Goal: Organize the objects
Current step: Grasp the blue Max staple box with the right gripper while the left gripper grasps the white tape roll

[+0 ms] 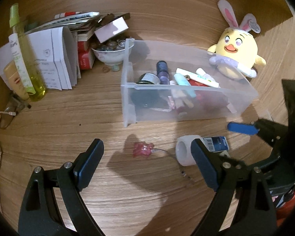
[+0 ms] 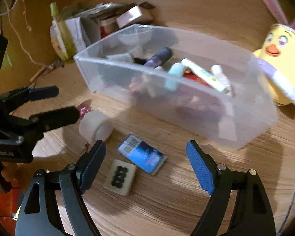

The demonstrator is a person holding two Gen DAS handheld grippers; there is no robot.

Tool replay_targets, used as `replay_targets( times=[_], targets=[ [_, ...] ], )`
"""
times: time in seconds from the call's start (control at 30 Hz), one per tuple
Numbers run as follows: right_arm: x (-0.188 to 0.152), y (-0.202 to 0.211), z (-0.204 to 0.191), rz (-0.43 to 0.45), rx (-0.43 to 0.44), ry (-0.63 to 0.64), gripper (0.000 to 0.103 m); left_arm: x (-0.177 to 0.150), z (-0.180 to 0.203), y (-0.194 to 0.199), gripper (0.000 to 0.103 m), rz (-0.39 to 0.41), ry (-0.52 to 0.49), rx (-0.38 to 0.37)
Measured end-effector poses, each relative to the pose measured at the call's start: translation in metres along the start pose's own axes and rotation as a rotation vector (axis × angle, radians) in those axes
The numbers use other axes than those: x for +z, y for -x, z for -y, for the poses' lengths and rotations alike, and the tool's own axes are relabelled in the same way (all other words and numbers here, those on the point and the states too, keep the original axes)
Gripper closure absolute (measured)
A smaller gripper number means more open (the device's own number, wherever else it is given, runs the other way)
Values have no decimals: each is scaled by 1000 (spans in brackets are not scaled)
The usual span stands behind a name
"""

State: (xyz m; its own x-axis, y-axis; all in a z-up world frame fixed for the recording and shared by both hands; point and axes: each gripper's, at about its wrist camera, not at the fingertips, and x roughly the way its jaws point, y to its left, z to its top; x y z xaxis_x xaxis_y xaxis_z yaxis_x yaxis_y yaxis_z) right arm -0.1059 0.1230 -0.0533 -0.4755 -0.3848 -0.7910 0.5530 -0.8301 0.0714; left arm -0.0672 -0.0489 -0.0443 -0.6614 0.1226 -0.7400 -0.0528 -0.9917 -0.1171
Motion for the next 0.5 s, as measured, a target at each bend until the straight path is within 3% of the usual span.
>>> replay_targets(
  times=[0.17, 0.23, 0.37, 0.5],
  targets=[
    [-2, -12, -4, -27, -33, 6, 24, 4, -2, 2, 12, 18, 9, -31],
    [-2, -12, -5, -21, -66, 17, 34, 6, 0, 0, 12, 14, 11, -41],
    [0, -10, -3, -10, -77, 26, 65, 6, 7, -8, 12, -5, 0, -71],
    [0, -8, 7, 0, -77, -5, 67, 3, 17, -10, 12, -9, -33, -78]
  ],
)
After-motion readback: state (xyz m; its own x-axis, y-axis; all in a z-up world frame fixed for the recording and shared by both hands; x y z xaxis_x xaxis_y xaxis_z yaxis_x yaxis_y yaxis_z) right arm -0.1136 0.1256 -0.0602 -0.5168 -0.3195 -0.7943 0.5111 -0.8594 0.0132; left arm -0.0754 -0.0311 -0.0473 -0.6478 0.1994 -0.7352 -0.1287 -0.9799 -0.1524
